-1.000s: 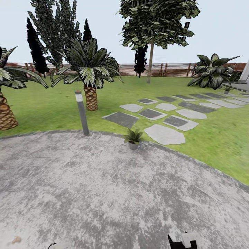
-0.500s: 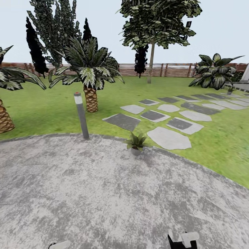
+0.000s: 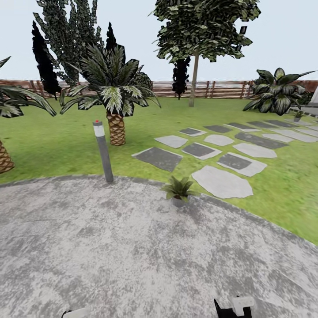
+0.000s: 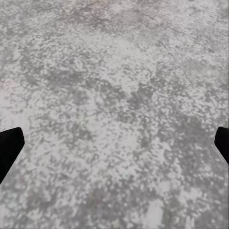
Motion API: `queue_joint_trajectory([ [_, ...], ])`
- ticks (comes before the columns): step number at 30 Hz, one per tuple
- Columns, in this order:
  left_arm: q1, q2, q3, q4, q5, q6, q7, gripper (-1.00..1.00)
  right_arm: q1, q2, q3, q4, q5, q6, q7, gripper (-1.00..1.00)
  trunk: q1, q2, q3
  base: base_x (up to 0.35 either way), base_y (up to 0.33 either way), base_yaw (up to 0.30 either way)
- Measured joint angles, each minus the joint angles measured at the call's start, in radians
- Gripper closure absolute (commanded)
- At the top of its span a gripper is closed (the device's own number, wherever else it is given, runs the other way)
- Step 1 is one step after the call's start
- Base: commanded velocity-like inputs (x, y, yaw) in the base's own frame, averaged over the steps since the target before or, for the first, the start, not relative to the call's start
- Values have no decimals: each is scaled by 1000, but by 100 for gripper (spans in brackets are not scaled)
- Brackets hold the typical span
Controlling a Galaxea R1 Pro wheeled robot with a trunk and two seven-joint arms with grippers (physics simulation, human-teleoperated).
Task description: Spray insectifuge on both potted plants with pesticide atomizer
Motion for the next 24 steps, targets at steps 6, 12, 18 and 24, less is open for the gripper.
queue_joint_trajectory([
  [6,0,0,0,0,0,0,0,100,0,0,0,0,0,0,0,-100,0,0,0,339,101,-88],
  [12,0,0,0,0,-1,0,0,100,0,0,0,0,0,0,0,-100,0,0,3,337,111,-240],
  [18,0,0,0,0,-1,0,0,100,0,0,0,0,0,0,1,-100,0,0,7,299,183,-256],
  [24,0,0,0,0,-1,0,0,100,0,0,0,0,-1,0,1,-100,0,0,12,250,234,-257],
])
